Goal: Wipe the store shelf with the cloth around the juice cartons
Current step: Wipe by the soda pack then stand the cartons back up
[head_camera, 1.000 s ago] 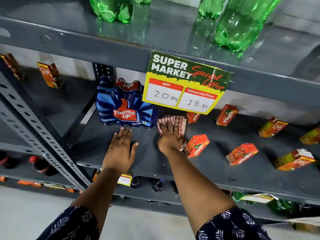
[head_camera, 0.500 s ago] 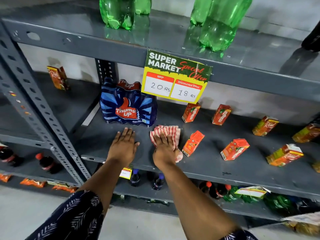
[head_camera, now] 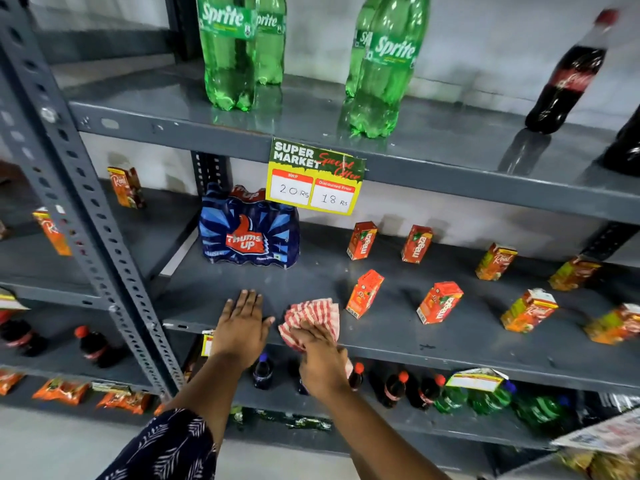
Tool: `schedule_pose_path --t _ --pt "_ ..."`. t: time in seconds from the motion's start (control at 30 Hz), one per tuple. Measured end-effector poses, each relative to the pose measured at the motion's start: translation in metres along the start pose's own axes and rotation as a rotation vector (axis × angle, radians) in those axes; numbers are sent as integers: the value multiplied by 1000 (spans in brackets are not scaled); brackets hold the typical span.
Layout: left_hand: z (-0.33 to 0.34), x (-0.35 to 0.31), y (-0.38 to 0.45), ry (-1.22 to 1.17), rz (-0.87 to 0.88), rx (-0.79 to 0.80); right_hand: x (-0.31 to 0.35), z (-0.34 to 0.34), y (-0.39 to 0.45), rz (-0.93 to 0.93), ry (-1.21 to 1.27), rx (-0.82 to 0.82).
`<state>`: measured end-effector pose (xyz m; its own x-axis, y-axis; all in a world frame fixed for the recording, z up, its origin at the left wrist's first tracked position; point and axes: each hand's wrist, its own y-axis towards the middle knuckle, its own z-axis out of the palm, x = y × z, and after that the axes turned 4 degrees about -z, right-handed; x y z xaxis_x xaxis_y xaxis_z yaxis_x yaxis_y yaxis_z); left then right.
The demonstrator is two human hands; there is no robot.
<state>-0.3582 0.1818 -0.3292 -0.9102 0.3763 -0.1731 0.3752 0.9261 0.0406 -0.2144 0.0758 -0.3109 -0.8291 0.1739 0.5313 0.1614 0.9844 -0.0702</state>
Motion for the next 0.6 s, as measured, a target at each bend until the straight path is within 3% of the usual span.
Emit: schedule_pose_path --t 0.17,0.47,0.6 --pt "-15 -17 -9 17 1 12 4 -11 -22 -57 30 31" --pt "-41 -40 -36 40 -36 -8 6 -73 -47 -2 193 416" --pt "-41 -28 -55 78 -132 -10 11 -88 -40 -81 331 310"
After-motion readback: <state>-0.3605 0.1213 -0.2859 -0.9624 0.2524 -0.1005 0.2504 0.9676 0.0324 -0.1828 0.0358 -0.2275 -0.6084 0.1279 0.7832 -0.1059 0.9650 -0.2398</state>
